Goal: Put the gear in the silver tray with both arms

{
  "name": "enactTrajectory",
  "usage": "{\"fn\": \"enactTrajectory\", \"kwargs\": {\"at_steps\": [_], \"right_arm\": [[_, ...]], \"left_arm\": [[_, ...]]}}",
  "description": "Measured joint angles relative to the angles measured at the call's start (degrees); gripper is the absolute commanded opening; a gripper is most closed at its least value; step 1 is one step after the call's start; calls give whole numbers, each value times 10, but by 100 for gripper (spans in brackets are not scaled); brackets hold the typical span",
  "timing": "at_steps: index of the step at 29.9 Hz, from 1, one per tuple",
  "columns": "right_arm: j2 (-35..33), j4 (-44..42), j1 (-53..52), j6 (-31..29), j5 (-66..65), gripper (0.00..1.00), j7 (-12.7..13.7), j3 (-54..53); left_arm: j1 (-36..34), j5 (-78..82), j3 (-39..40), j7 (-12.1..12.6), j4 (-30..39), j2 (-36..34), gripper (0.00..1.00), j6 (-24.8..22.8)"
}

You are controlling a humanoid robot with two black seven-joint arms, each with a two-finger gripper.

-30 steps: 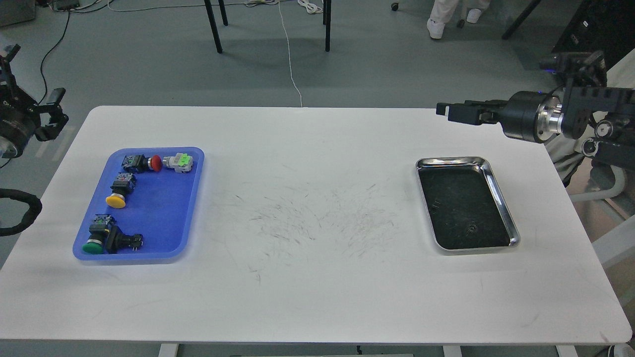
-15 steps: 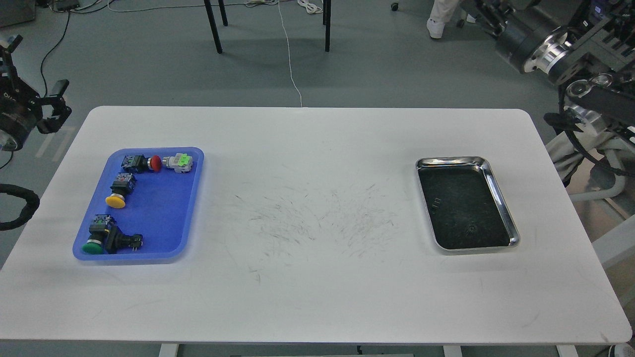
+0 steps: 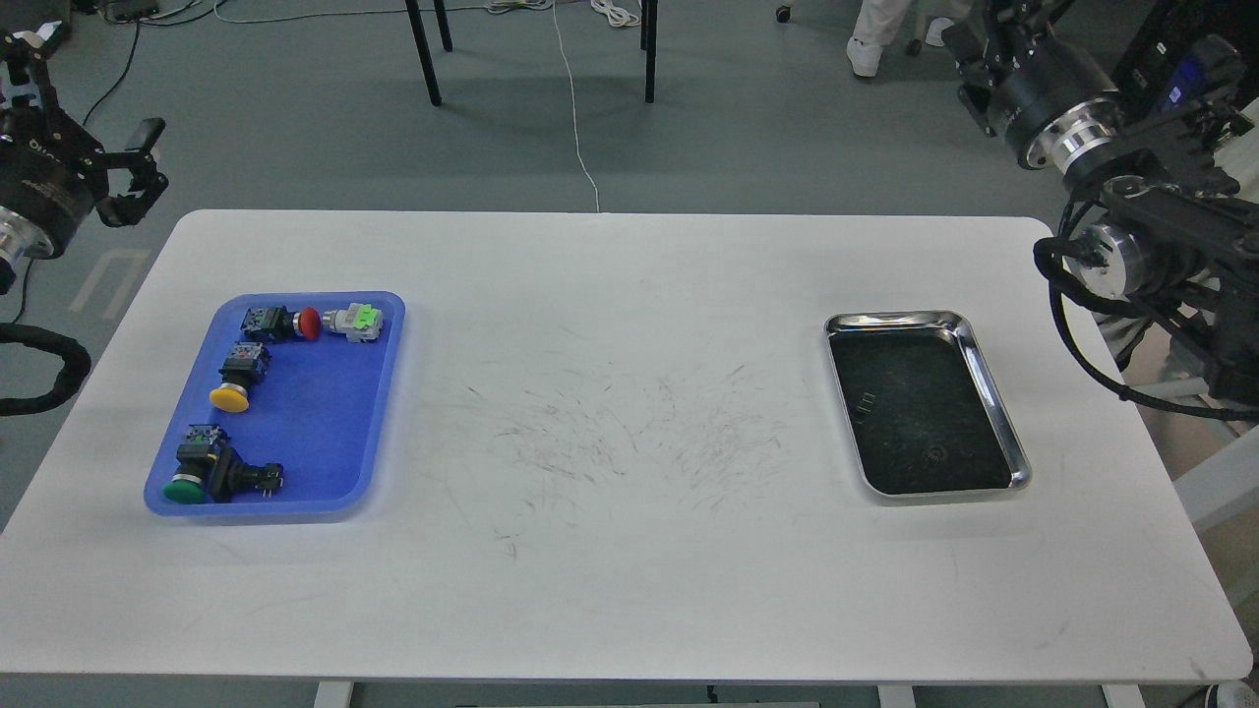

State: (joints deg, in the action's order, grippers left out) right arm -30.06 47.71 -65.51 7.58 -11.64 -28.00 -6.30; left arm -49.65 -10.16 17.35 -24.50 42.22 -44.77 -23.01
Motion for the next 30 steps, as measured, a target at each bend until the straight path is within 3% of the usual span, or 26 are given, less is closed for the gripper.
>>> {"fn": "enactTrajectory", "kwargs": {"at_steps": [7, 13, 16, 30], "right_arm": [[42, -22, 17, 9, 5, 97, 3, -17], [70, -18, 47, -1, 67, 98, 49, -92], [79, -16, 57, -5, 87, 98, 57, -112], [103, -18, 62, -2, 103, 98, 58, -128]], "left_arm": [[-34, -1, -7, 55, -29, 62, 99, 2], [-43, -2, -14, 73, -38, 82, 99, 7], [-43, -1, -19, 89, -43, 96, 99, 7], [-51, 0, 2, 94, -40, 106, 99, 33]]}}
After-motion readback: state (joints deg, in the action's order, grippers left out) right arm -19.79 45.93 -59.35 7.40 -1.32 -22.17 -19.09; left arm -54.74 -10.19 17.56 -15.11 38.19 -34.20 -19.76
